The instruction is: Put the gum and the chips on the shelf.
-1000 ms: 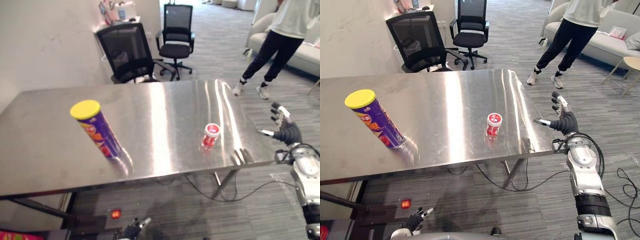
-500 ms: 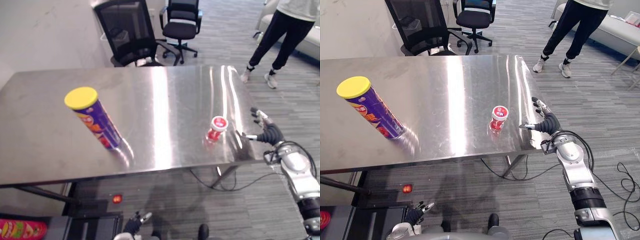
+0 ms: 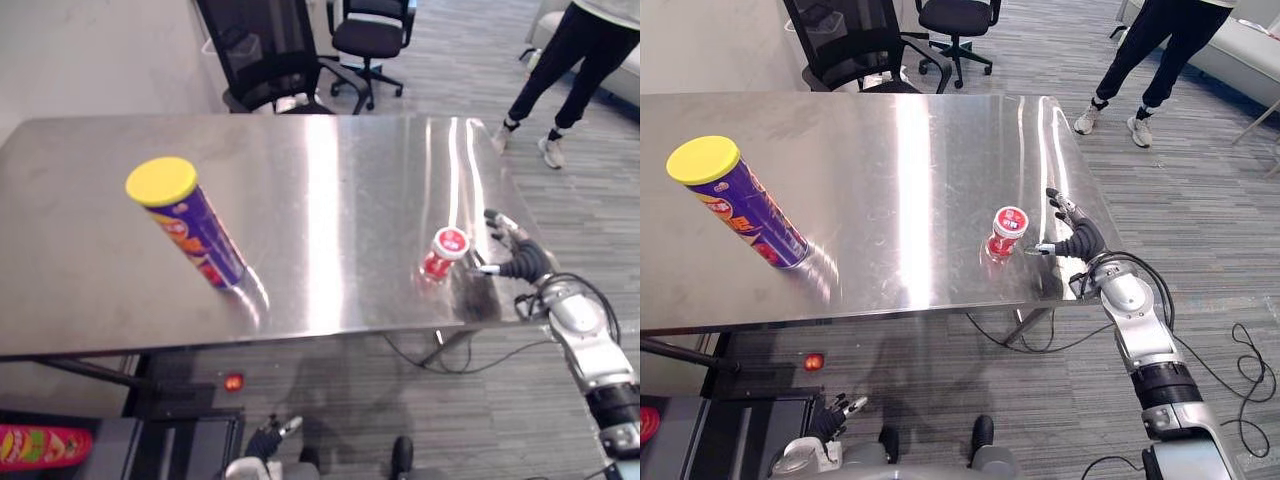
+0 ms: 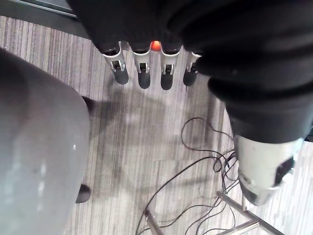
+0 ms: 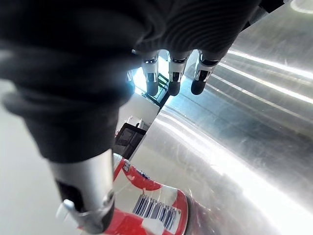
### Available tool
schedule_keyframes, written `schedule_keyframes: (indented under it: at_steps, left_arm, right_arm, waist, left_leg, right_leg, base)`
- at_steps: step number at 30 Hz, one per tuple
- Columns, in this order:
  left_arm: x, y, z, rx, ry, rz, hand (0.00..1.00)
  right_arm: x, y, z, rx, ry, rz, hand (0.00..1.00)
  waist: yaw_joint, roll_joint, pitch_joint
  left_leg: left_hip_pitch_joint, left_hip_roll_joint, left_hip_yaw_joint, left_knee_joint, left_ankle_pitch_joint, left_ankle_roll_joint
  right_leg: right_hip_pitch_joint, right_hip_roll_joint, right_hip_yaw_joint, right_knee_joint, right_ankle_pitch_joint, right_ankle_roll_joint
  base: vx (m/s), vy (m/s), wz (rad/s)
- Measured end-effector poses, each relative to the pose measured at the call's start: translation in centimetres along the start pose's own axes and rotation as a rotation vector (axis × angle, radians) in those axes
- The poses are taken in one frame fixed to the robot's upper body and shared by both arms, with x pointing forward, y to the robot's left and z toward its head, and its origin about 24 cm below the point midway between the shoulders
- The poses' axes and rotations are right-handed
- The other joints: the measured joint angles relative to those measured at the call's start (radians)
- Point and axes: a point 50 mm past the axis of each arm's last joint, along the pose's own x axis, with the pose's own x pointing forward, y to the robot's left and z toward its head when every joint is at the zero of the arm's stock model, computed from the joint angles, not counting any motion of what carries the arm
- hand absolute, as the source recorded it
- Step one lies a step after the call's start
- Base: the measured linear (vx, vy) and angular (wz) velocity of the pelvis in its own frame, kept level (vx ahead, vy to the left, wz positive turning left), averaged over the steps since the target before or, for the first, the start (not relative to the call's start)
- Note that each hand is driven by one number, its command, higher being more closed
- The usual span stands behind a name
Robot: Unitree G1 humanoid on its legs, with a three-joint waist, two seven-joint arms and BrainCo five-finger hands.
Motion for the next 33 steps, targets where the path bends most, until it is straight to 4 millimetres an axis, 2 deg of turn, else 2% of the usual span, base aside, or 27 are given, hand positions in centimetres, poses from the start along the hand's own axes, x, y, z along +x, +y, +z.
schedule_keyframes:
  at_steps: [6, 29, 30, 33]
  left_arm:
    - [0.1, -0.1, 0.4, -0.003, -0.017, 0.001, 0.00]
    - [0.4, 0.2, 2.0, -0.036, -0.081, 0.017, 0.00]
    - [0.4, 0.2, 2.1, -0.036, -0.083, 0.017, 0.00]
    - [0.4, 0.2, 2.2, -0.036, -0.086, 0.018, 0.00]
  right_arm:
    - [0.4, 0.6, 0.3, -0.004, -0.013, 0.028, 0.00]
    - [2.6, 1.1, 3.3, -0.027, -0.121, 0.063, 0.00]
    - [2.7, 1.3, 3.4, -0.028, -0.123, 0.072, 1.00]
    - [2.9, 1.2, 3.8, -0.029, -0.139, 0.060, 1.00]
  waist:
    - [0.014, -0.001, 0.011]
    - [0.027, -0.025, 0.081]
    - [0.027, -0.025, 0.085]
    - [0.027, -0.024, 0.092]
  left_leg:
    - [-0.002, -0.001, 0.001, -0.002, 0.001, 0.002]
    - [-0.035, -0.006, 0.002, -0.011, 0.007, 0.009]
    - [-0.035, -0.005, 0.003, -0.013, 0.008, 0.010]
    - [-0.033, -0.005, 0.006, -0.026, 0.018, 0.014]
  right_leg:
    - [-0.005, -0.001, 0.003, 0.003, 0.000, 0.000]
    - [-0.042, -0.005, 0.006, 0.005, 0.004, 0.002]
    - [-0.043, -0.004, 0.007, 0.004, 0.009, -0.001]
    - [-0.050, -0.003, 0.008, 0.002, 0.029, -0.006]
  base:
    - [0.00, 0.000, 0.00]
    - [0.00, 0.001, 0.00]
    - [0.00, 0.000, 0.00]
    - [-0.02, 0.016, -0.03]
